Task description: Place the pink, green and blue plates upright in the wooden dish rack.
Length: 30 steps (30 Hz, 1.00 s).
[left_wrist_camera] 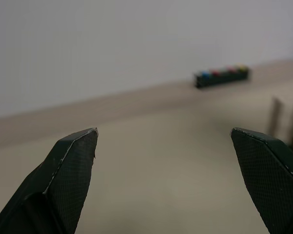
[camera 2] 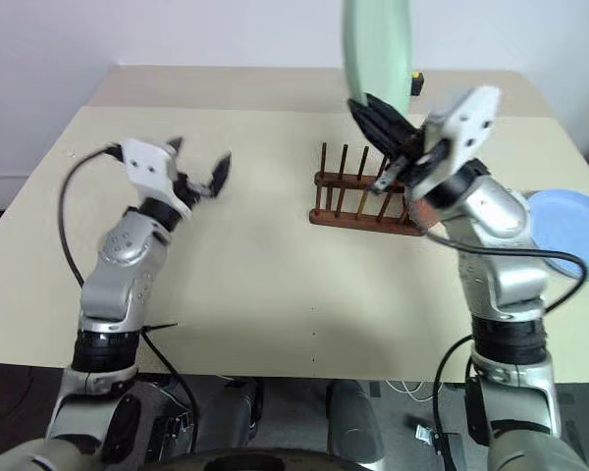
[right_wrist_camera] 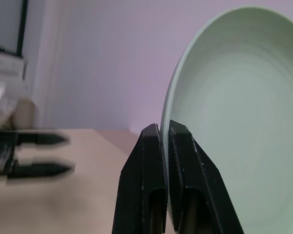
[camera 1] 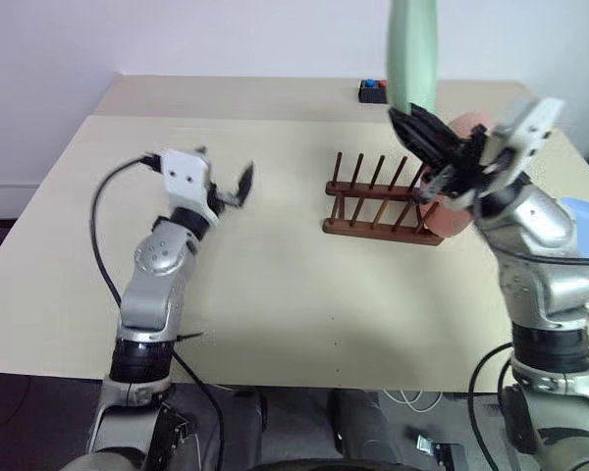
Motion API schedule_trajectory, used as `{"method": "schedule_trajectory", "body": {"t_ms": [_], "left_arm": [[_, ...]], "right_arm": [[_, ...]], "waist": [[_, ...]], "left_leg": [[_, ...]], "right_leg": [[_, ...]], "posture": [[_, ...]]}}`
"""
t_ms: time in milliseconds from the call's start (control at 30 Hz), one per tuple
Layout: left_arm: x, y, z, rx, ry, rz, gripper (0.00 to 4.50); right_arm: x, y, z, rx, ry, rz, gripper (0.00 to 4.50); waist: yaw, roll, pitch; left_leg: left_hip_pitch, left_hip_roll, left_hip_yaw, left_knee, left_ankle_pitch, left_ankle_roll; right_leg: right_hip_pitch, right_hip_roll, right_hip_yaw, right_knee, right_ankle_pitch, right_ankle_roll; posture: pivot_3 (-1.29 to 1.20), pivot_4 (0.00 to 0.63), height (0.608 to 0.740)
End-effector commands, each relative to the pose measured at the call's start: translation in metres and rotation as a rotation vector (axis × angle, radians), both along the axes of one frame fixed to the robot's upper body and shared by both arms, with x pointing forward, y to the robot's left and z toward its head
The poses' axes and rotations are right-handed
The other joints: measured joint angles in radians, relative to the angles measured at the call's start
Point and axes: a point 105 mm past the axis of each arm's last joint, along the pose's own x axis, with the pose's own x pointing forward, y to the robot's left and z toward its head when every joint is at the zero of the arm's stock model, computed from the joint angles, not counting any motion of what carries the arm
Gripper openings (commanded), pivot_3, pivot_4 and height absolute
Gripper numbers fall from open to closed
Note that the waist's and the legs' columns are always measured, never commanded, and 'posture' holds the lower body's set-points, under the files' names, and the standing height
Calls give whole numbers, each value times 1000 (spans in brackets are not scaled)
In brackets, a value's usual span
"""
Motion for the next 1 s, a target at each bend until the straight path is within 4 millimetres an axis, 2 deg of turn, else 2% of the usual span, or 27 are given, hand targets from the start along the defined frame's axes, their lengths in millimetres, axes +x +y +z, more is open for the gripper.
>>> {"method": "schedule_trajectory", "body": {"t_ms": [33,133,233,433,633,1000], "left_arm": [[-22,-29,2,48,-19,-204,4452],[-48,-50,-22,106,72,-408,4452],[-59,-56,-26,92,108,-483,4452],[-60,-60,-28,89,127,-494,4452],[-64,-62,-32,80,144,-499,4452],[-64,-61,-30,81,137,-498,4452]], "right_arm": [[-14,-4,14,55,8,46,0],[-16,-4,10,99,82,89,0],[-15,-4,1,105,148,100,0],[-5,-12,-5,151,246,94,0],[1,-18,-2,224,320,126,0],[13,-23,-10,234,388,103,0]], "waist": [[-4,1,0],[-6,2,0],[-3,2,0],[0,2,0],[0,2,0],[-1,2,0]], "left_leg": [[0,0,0,0,0,0],[0,0,1,-2,0,0],[0,0,1,-2,0,0],[0,0,1,1,0,0],[0,0,1,0,0,0],[0,0,1,0,0,0]], "right_leg": [[0,0,0,0,0,0],[-1,0,1,0,-1,-2],[-1,0,1,0,-1,-2],[0,0,1,0,-2,-3],[-1,0,1,0,-2,-3],[-1,0,1,0,-2,-3]], "posture": [[0,150,734],[0,150,734],[0,150,734],[0,150,734],[0,150,734],[0,150,734]]}}
